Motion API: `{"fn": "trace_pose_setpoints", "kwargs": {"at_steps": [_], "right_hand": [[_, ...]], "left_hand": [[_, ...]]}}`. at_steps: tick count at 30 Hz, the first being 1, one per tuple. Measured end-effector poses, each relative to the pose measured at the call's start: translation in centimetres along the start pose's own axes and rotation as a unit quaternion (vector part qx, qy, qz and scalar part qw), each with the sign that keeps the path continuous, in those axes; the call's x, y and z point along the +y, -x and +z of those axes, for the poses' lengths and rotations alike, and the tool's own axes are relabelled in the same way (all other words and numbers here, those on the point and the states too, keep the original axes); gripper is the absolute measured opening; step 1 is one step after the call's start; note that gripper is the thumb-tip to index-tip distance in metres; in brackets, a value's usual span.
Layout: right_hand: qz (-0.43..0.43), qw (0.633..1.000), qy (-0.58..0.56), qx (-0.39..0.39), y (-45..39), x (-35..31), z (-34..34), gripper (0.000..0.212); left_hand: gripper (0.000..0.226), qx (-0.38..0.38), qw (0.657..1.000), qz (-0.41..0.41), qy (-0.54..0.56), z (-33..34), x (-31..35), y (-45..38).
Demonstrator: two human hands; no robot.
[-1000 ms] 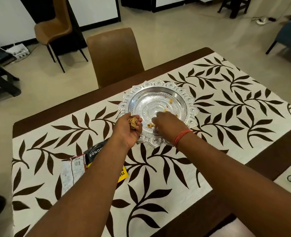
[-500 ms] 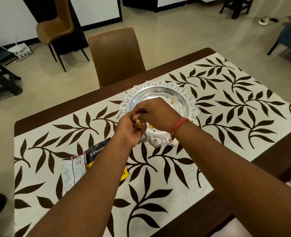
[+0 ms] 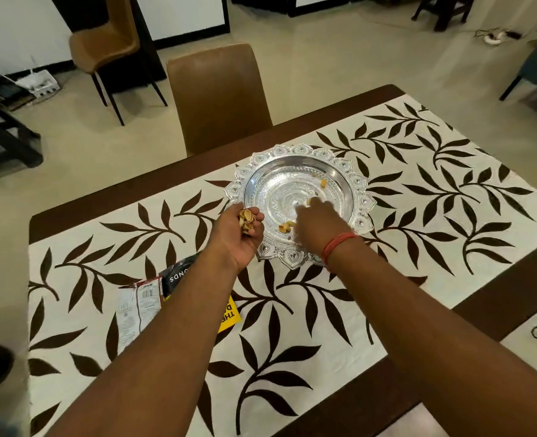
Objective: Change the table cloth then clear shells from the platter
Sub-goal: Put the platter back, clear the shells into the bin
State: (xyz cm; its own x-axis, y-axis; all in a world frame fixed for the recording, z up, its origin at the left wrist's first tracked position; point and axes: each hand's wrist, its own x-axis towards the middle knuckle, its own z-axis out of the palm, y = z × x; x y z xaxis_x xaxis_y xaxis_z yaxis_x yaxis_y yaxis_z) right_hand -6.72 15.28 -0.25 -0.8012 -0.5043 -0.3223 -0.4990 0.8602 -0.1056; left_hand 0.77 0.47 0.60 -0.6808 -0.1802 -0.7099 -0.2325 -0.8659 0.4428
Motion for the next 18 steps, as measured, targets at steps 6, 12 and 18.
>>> {"fn": "trace_pose_setpoints", "kwargs": {"at_steps": [6, 12, 18], "right_hand": [[-0.160, 0.985, 0.014, 0.058, 1.1, -2.3, 0.0, 0.027], [-0.222, 0.973, 0.033, 0.055, -0.1, -1.5, -0.5, 0.009], [-0.151, 0.977, -0.140, 0.055, -1.0, -0.3, -1.5, 0.009]], "left_hand": [[0.040, -0.004, 1.000, 0.003, -0.006, 0.1, -0.1, 0.0], [0.041, -0.003, 1.000, 0.006, -0.006, 0.1, -0.2, 0.1], [0.043, 0.004, 1.000, 0.010, 0.000, 0.1, -0.1, 0.4]]}}
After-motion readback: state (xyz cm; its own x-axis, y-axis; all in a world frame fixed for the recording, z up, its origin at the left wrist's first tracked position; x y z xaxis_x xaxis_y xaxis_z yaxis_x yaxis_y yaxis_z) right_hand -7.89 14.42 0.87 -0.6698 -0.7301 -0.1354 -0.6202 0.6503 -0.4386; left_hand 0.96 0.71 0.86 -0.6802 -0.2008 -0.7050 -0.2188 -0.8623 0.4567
